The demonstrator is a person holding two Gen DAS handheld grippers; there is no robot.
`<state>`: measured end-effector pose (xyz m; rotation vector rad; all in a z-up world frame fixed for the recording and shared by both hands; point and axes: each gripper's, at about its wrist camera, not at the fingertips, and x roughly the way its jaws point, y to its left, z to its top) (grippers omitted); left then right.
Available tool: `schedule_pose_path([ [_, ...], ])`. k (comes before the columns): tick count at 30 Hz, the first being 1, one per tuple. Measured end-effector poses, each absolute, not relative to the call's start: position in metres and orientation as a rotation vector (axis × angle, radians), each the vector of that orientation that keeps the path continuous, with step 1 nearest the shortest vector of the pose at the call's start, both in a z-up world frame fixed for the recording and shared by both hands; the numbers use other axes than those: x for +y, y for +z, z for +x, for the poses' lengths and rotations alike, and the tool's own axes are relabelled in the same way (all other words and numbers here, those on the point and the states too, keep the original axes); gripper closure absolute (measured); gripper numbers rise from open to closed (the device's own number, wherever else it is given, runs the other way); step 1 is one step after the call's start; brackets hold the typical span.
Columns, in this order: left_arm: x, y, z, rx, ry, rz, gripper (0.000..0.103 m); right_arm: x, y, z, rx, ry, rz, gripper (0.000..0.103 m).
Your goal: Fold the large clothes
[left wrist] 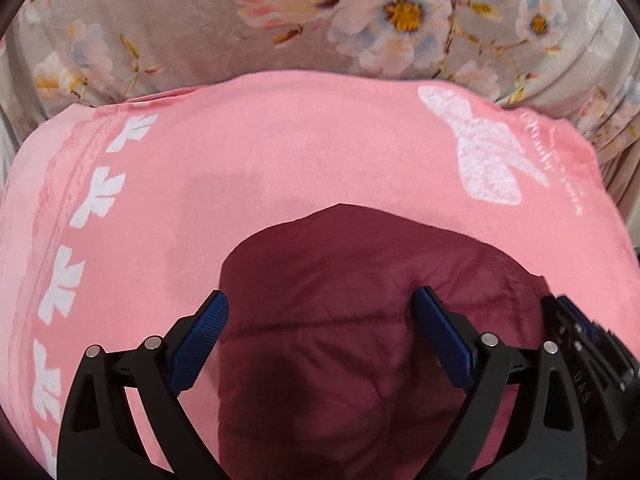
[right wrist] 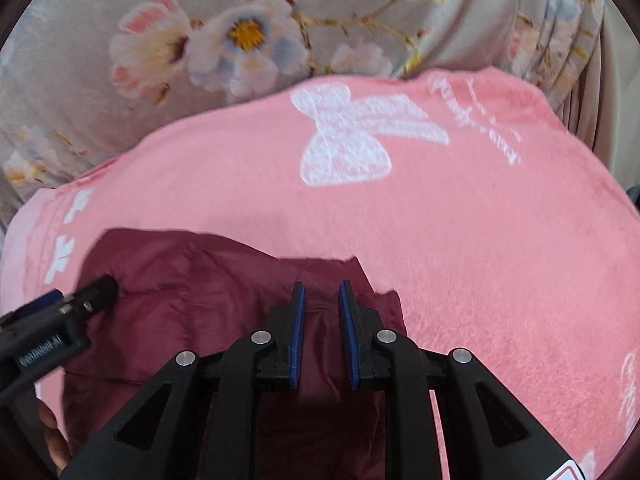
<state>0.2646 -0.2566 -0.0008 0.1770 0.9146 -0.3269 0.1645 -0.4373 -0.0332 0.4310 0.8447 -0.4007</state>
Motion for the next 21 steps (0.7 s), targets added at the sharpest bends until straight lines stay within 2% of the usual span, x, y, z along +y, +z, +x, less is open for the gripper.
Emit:
schedule_pose_path([
  [9, -0.268, -0.031, 0.269, 0.899, -0.312, 0.184, 0.005, -0.446, -0.065, 0.160, 0.818, -0.395, 0.519, 0.086],
  [21, -0.270, -0.048, 0.267, 0.845, -0.299, 0.185, 0.005, -0.442, -0.070, 0.159, 0.791, -0.407, 0.499, 0.086],
])
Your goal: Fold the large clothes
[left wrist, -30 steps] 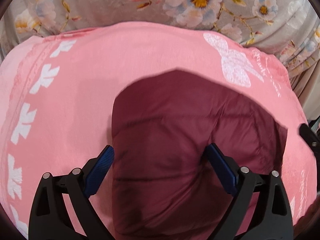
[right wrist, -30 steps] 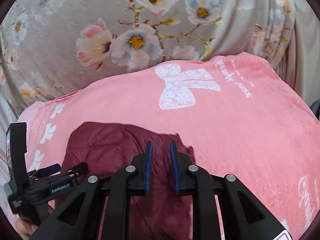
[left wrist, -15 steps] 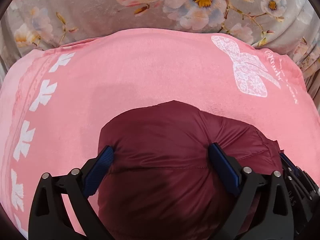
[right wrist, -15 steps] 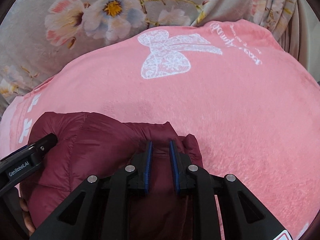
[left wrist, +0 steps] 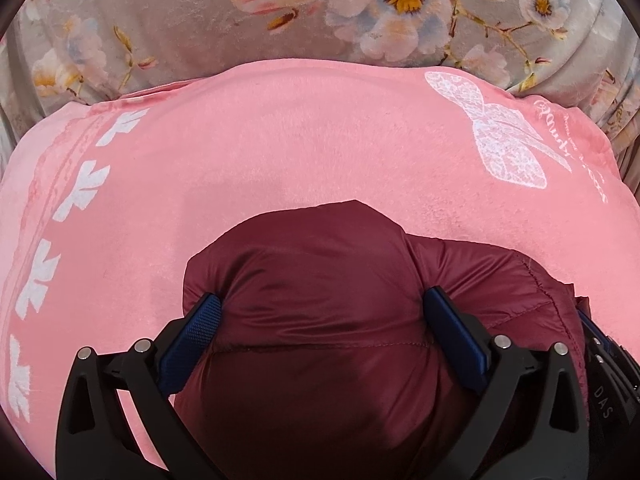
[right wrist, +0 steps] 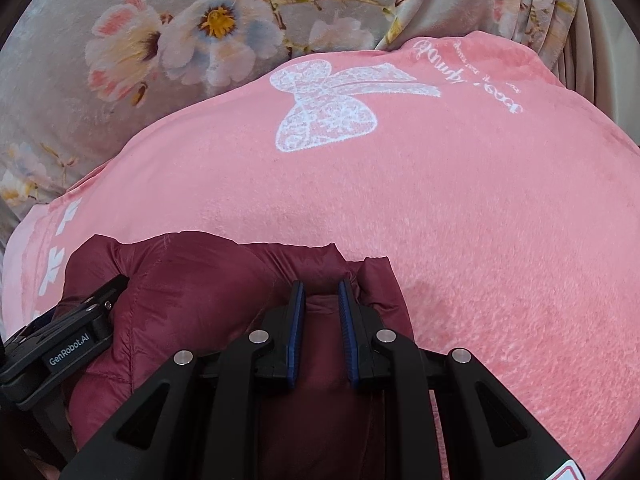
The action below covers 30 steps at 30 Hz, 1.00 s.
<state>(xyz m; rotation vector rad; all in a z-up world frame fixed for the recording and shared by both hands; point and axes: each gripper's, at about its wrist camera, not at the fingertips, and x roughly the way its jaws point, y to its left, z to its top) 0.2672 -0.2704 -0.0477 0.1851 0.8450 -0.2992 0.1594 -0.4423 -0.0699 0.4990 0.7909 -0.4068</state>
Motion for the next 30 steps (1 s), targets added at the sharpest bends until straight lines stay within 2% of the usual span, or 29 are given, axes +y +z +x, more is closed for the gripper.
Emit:
schedule_pose_path([
  [30, -0.2726, -0.0501, 0.2645, 0.808, -0.276, 0.201, 0.005, -0.4423, -0.0732, 0.1595, 0.783, -0.407, 0.488, 0.086],
])
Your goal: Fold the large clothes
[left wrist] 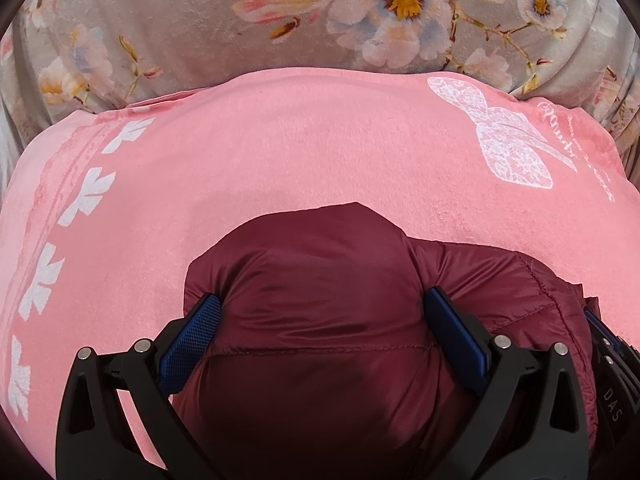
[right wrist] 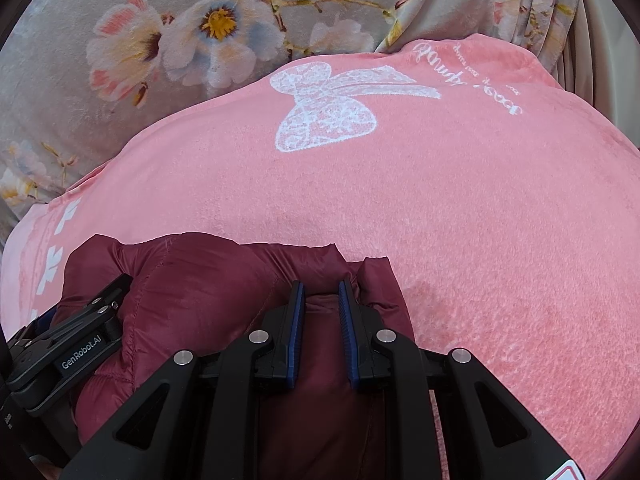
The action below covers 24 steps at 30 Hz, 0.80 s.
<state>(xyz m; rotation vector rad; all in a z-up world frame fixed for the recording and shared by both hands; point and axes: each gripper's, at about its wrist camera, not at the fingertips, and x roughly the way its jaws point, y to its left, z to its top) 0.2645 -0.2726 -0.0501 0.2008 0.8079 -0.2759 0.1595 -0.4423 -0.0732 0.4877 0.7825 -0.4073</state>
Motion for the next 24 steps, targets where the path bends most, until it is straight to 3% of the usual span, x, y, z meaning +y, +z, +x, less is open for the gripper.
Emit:
schedule_pose_path([
  [12, -0.259, -0.041, 0.259, 0.877, -0.324, 0.167, 0.005, -0.456, -0.058, 0.140, 0.780, -0.320, 0.547, 0.083],
  [15, -0.231, -0.026, 0.236, 0.913, -0.380, 0.098, 0.005, -0.455, -0.034, 0.093, 0.728, -0.288, 0.557, 0.051],
  [24, -0.175, -0.031, 0.150, 0.985, -0.419, 0.217, 0.005, -0.425, -0.050, 0.015, 0.878, -0.126, 0.619, 0.049],
])
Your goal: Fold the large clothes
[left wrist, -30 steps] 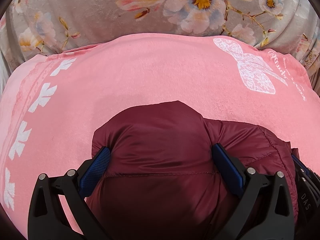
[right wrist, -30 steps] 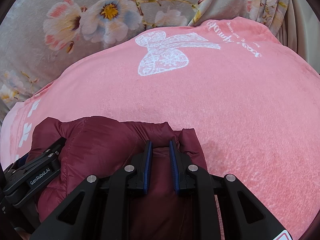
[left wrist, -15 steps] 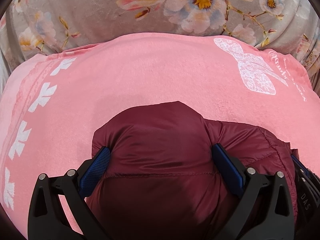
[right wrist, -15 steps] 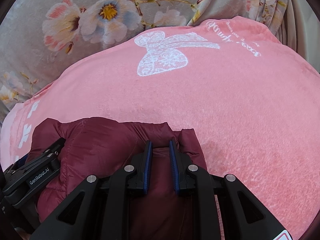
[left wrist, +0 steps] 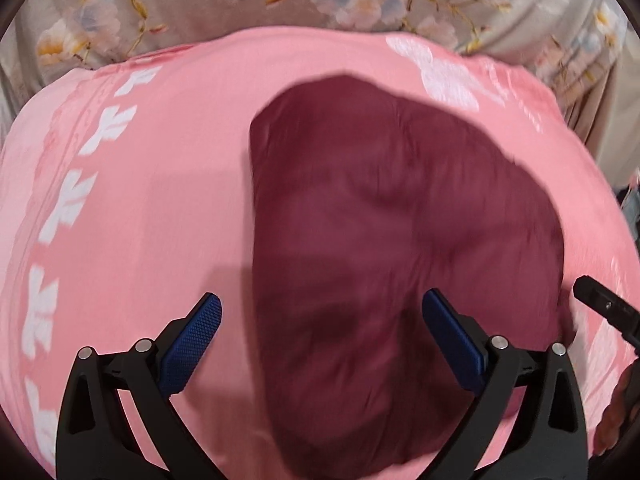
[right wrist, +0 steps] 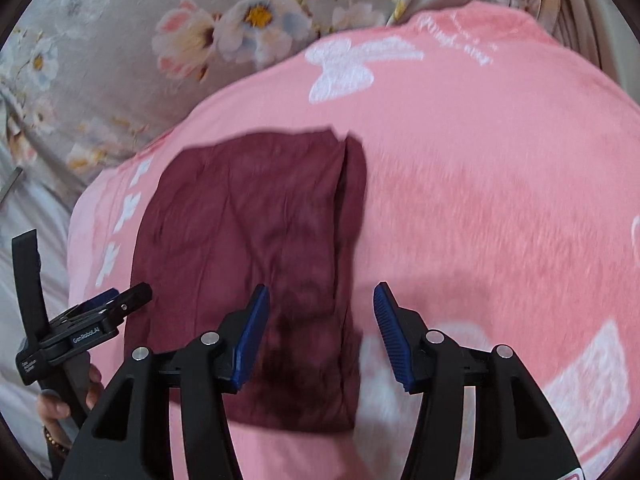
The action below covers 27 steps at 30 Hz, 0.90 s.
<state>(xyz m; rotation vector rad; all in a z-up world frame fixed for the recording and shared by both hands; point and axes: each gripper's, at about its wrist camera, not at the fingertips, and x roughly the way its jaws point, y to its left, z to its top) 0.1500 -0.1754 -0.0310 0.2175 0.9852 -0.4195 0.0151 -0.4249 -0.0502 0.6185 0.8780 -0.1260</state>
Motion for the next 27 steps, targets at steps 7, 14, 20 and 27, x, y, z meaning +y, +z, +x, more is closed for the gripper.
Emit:
schedule_pose_path([
  [7, -0.154, -0.041, 0.138, 1.024, -0.390, 0.220, 0.005, -0.399, -0.054, -0.004, 0.873, -0.111, 0.575, 0.090],
  [14, -0.147, -0.052, 0.130, 1.022, -0.394, 0.220, 0.005, -0.384, -0.076, -0.016, 0.906, -0.157, 0.526, 0.094],
  [20, -0.152, -0.049, 0.127, 1.002, -0.375, 0.257, 0.005, -0.378, -0.062, -0.012, 0.937, -0.191, 0.450, 0.088],
  [27, -0.155, -0.001, 0.143, 0.945, -0.417, 0.185, 0.005, -0.410, -0.001, -0.006, 0.781, -0.228, 0.465, 0.058],
])
